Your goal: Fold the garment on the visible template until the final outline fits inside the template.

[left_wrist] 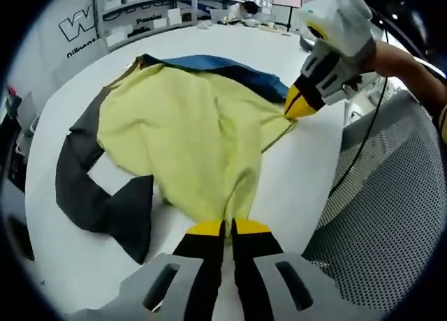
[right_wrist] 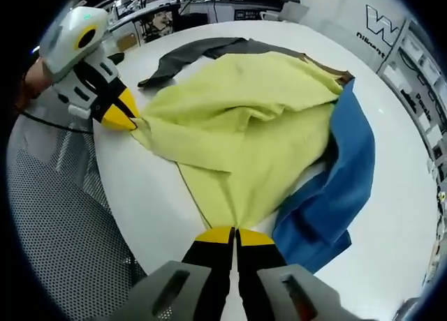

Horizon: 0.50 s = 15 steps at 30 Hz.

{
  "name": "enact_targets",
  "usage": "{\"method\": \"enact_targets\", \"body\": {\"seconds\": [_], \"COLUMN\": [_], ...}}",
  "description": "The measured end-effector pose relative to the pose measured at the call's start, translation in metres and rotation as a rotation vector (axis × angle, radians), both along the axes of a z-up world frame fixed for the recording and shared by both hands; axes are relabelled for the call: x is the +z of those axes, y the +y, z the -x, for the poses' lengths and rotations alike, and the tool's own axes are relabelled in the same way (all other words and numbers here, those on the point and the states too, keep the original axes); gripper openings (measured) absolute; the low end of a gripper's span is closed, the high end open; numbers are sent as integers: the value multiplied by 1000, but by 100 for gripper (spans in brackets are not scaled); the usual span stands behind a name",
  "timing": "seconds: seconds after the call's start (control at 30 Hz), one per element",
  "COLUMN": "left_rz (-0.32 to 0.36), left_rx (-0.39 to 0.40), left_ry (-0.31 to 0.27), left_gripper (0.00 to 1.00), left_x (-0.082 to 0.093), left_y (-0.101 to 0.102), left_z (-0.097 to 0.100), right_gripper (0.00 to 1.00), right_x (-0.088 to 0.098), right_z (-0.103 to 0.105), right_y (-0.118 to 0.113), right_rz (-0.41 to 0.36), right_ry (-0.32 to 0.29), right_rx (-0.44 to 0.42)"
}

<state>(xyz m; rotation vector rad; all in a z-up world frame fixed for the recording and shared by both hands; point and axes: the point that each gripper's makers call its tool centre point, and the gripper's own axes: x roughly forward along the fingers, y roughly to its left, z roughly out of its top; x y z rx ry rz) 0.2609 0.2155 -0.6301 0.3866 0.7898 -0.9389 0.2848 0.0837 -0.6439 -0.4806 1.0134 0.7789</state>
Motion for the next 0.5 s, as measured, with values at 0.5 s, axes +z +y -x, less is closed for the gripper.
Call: {"method": "enact_targets", "body": {"seconds": [0.5], "left_rz": [-51], "left_rx": [-33], "left_ry": [6], "left_gripper": [0], "left_x": [-8], "left_y": [-3], "left_z": [4], "right_gripper": [0], "right_x": [0], "right_z": [0], "right_y": [0], "right_rz": [10], "right_ry": [-3], "right_rx": [5]}}
